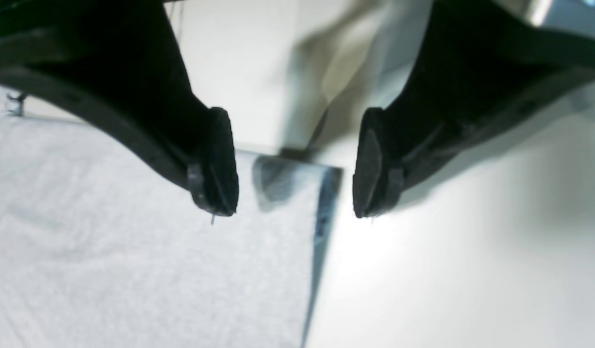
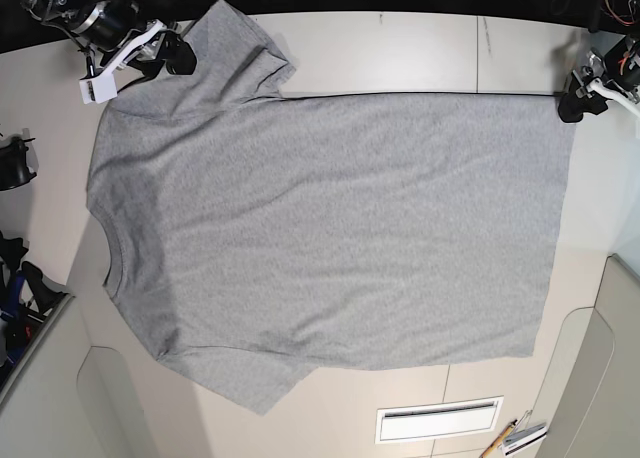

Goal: Fold the T-shirt properly
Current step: 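Lower both grippers and pinch the shirt's side edge at shoulder and hem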

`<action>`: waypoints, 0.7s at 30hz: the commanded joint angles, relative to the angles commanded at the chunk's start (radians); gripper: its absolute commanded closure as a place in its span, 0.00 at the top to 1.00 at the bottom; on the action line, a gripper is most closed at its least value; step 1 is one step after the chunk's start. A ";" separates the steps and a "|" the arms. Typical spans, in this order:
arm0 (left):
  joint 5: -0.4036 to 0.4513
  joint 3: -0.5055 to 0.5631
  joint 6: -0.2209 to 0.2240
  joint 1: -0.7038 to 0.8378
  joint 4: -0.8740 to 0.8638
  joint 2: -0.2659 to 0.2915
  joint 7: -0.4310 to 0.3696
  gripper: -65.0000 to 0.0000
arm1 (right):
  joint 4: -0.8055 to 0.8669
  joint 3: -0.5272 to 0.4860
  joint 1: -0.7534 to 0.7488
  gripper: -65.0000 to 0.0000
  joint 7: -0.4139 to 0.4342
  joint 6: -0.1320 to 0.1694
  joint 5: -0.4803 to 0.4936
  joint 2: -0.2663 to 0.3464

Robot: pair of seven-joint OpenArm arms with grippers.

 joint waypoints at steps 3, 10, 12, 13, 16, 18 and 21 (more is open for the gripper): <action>0.039 0.042 -0.001 0.000 0.000 0.000 -0.018 0.29 | 0.000 -0.022 0.003 0.22 0.000 0.001 -0.006 0.000; 0.172 0.052 -0.089 0.000 0.000 -0.004 -0.101 0.00 | 0.001 -0.032 0.020 0.00 0.000 0.098 -0.068 0.000; 0.171 0.052 -0.091 0.000 0.000 -0.013 -0.101 0.00 | 0.011 -0.028 0.020 0.00 -0.018 0.098 -0.035 0.000; 0.168 0.052 -0.091 0.000 0.000 -0.020 -0.101 0.00 | 0.023 -0.023 0.019 0.00 -0.035 0.098 -0.021 0.000; 0.132 0.051 -0.095 0.000 0.001 -0.051 -0.082 0.00 | 0.059 0.014 0.019 0.00 -0.097 0.103 0.027 0.000; 0.116 0.051 -0.115 0.000 0.008 -0.067 -0.061 0.00 | 0.075 0.048 0.019 0.00 -0.120 0.141 0.080 0.000; 0.085 0.051 -0.151 0.000 0.045 -0.069 -0.045 0.00 | 0.111 0.081 0.019 0.00 -0.139 0.155 0.125 0.000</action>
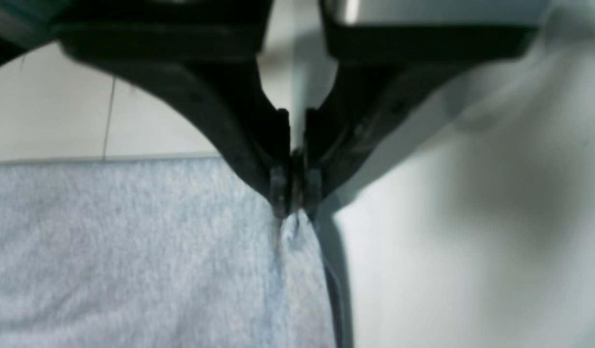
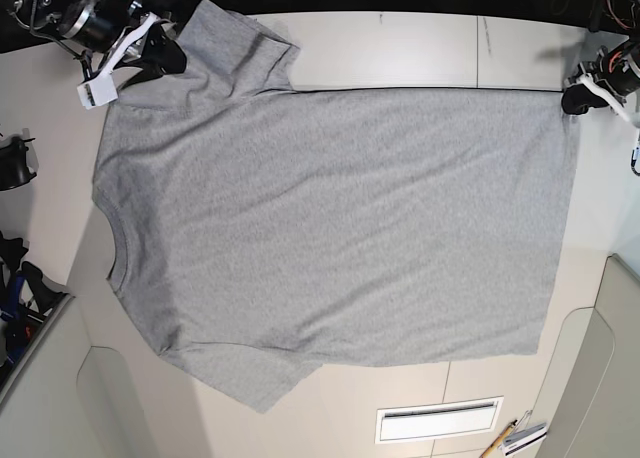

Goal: Fold the T-shirt properly
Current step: 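Lower both grippers and pinch the shirt's side edge at shoulder and hem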

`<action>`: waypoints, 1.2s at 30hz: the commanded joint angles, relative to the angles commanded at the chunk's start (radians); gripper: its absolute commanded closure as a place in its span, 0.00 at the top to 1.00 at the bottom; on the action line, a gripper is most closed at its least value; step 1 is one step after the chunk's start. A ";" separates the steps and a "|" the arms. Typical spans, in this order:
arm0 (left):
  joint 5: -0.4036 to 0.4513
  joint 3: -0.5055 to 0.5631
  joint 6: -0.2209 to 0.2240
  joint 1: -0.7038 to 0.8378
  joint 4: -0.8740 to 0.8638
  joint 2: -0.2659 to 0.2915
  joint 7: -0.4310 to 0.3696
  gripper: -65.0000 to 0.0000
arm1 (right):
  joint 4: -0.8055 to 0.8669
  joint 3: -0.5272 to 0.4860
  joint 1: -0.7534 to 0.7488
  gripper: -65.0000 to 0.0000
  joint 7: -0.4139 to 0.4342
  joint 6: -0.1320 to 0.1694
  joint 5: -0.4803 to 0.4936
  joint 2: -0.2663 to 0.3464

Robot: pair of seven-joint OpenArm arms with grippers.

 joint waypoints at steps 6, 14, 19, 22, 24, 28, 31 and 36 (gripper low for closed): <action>-0.003 -0.003 0.000 -0.002 0.093 0.000 -0.018 0.00 | 0.076 0.020 0.001 0.00 0.002 0.000 0.006 0.000; 0.050 -0.003 0.001 -0.085 0.098 0.000 -0.053 0.00 | 0.078 0.020 0.161 0.00 0.008 0.000 -0.034 0.000; 0.137 -0.003 0.002 -0.136 0.098 0.000 -0.100 0.00 | 0.030 0.020 0.268 0.00 0.009 0.000 -0.039 0.000; 0.208 -0.003 0.001 -0.140 0.098 0.000 -0.173 0.00 | -0.040 0.020 0.338 0.00 0.009 0.000 -0.039 0.000; 0.242 -0.003 0.002 -0.150 0.097 0.001 -0.196 0.00 | -0.082 0.020 0.387 0.00 0.009 0.003 -0.039 0.000; 0.252 -0.002 0.002 -0.207 0.076 0.000 -0.197 0.00 | -0.145 0.020 0.472 0.00 0.009 0.007 -0.040 0.000; 0.253 0.001 0.002 -0.258 0.027 0.003 -0.209 0.00 | -0.206 0.020 0.525 0.00 0.009 0.007 -0.040 0.000; 0.252 0.004 0.002 -0.339 -0.055 0.003 -0.226 0.00 | -0.320 0.019 0.624 0.00 0.009 0.010 -0.040 0.000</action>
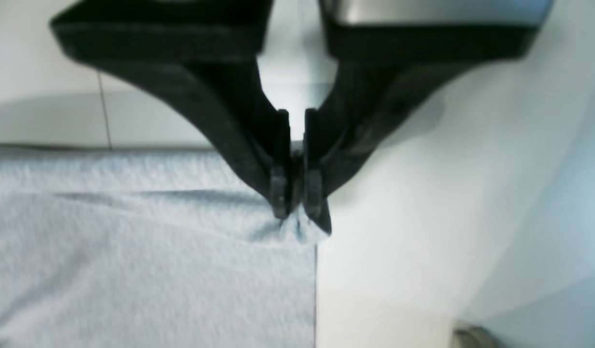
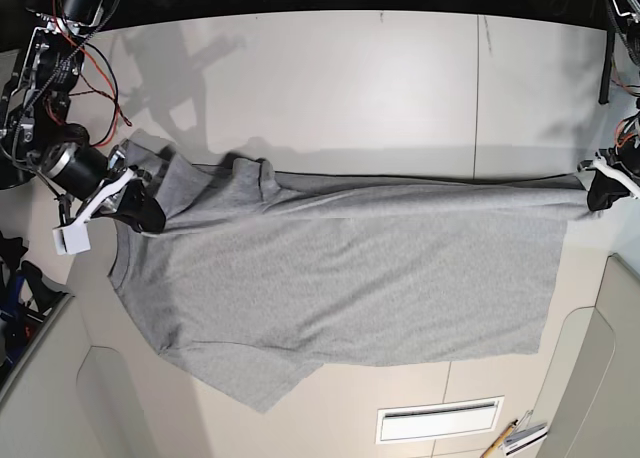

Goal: Fold the T-shirt properly
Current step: 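Lower both grippers and pinch the shirt's side edge at shoulder and hem, then lift the gripped edge and fold it across the shirt body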

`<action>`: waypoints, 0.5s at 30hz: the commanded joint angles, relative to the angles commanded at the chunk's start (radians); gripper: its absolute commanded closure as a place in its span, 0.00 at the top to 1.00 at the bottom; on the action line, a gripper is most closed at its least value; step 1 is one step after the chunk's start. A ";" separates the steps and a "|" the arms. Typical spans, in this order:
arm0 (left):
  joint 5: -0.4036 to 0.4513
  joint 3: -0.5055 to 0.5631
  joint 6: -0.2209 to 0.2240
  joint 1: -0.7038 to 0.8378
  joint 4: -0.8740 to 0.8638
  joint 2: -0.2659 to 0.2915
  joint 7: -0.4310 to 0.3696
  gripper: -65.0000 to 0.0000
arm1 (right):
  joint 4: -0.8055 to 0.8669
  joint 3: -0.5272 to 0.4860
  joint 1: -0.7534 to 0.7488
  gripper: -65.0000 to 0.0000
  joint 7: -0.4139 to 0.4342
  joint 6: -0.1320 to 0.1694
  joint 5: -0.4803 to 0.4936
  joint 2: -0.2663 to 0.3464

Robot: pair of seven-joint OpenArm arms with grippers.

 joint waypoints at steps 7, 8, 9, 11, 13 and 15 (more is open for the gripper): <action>0.079 0.134 0.004 -0.097 -0.064 0.000 -0.063 0.00 | -0.160 -0.008 0.117 0.00 0.015 0.011 -0.004 0.000; 0.093 0.157 0.004 -0.113 -0.077 0.000 -0.076 0.00 | -0.185 -0.011 0.132 0.00 0.027 0.011 -0.016 0.000; 0.117 0.176 0.004 -0.132 -0.091 0.003 -0.083 0.00 | -0.210 -0.016 0.147 0.00 0.042 0.011 -0.037 0.000; 0.150 0.204 0.027 -0.168 -0.126 0.003 -0.097 0.00 | -0.259 -0.024 0.174 0.00 0.072 0.011 -0.080 0.000; 0.182 0.222 0.050 -0.203 -0.168 0.002 -0.116 0.00 | -0.307 -0.035 0.200 0.00 0.095 0.011 -0.112 0.000; 0.198 0.232 0.049 -0.234 -0.217 0.003 -0.136 0.00 | -0.347 -0.048 0.224 0.00 0.121 0.011 -0.137 0.000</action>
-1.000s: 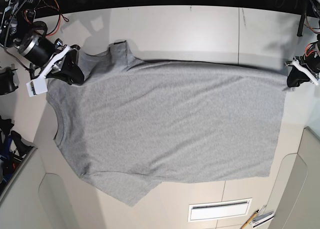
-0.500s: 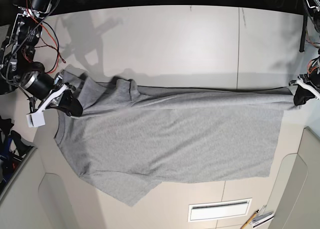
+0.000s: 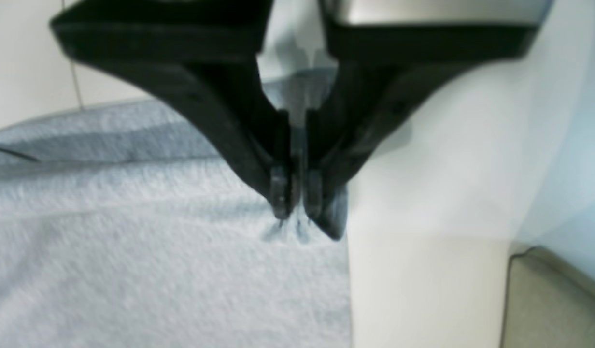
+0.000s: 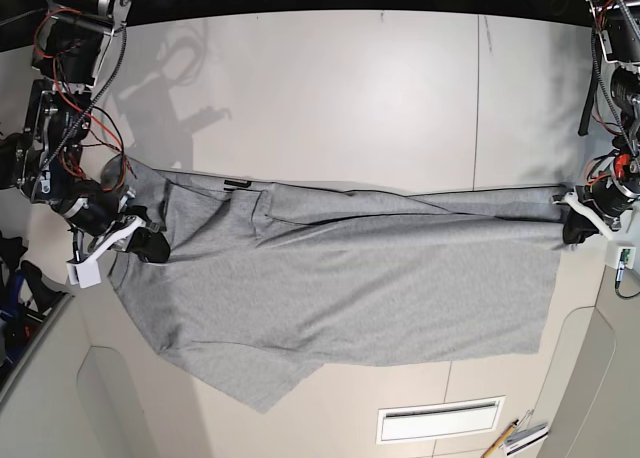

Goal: Fold the T-shirt properly
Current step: 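Lift the gripped edge and fold it across the shirt body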

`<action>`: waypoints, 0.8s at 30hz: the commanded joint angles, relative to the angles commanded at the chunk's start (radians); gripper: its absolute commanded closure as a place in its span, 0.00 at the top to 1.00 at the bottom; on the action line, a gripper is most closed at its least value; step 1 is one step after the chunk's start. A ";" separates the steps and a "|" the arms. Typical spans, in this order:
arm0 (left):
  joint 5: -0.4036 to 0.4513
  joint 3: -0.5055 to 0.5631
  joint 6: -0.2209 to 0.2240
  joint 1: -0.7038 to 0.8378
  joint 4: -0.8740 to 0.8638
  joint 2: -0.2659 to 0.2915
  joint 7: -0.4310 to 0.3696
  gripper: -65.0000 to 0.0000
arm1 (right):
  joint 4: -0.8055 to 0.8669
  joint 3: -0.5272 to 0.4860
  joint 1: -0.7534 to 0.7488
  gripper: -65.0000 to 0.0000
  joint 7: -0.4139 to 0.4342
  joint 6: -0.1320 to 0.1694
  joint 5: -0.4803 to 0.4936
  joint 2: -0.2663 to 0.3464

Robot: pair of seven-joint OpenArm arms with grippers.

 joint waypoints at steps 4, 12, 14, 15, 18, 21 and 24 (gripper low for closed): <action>-0.001 0.000 0.000 -0.038 -0.064 0.006 -0.021 0.00 | -0.047 -0.041 0.017 0.00 0.067 -0.001 -0.061 0.000; -0.001 0.000 0.000 -0.043 -0.071 0.047 -0.033 0.12 | -0.055 -0.074 0.017 0.36 0.069 -0.016 -0.091 0.000; -0.001 0.000 0.000 -0.043 -0.071 0.049 -0.036 0.30 | -0.054 -0.074 0.017 0.50 0.052 -0.016 -0.090 0.000; -0.002 -0.001 0.001 -0.043 -0.071 0.048 -0.035 0.41 | -0.053 -0.071 0.017 0.51 0.031 -0.016 -0.088 0.000; -0.007 -0.005 0.001 -0.045 -0.067 0.042 0.015 0.56 | -0.027 -0.032 0.016 0.51 -0.068 -0.014 -0.031 0.000; -0.064 -0.069 -0.011 -0.042 -0.050 0.042 0.076 0.56 | 0.062 0.059 -0.008 0.51 -0.139 -0.011 0.070 0.000; -0.163 -0.180 -0.041 -0.040 -0.043 0.042 0.182 0.56 | 0.195 0.173 -0.069 0.51 -0.171 -0.011 0.097 0.000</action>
